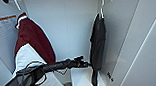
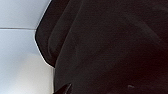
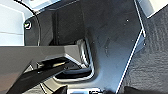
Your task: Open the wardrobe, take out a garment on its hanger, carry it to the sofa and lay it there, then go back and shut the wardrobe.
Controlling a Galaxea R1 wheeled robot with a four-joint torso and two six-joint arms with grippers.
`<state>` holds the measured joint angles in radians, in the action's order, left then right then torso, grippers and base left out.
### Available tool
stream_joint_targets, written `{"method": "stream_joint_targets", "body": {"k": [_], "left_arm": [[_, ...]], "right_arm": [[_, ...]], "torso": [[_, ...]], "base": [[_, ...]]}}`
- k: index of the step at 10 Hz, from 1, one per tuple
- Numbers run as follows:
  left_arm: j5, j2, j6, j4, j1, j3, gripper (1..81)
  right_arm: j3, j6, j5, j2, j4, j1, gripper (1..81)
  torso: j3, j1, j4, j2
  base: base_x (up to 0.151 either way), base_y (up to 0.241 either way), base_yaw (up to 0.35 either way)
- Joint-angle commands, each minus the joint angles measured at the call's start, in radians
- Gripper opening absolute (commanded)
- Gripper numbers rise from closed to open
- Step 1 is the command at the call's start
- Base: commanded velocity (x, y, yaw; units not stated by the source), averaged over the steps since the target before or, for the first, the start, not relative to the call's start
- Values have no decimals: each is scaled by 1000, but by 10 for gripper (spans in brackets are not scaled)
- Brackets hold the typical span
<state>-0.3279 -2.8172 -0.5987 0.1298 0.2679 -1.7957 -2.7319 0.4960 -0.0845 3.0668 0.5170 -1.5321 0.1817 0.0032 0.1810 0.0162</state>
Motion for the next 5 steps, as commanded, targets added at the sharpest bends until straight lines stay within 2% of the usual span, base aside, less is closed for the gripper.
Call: {"method": "stream_joint_targets", "body": {"k": [1, 5], "left_arm": [[46, -18, -75, -9, -221, -11, 811], [56, -32, -202, -9, -325, -57, 811]], "right_arm": [[-2, 1, 51, 2, 8, 28, 811], [-3, 3, 51, 2, 8, 25, 811]], "torso": [[0, 0, 0, 0], [0, 0, 0, 0]], "base": [[0, 0, 0], [0, 0, 0]]}}
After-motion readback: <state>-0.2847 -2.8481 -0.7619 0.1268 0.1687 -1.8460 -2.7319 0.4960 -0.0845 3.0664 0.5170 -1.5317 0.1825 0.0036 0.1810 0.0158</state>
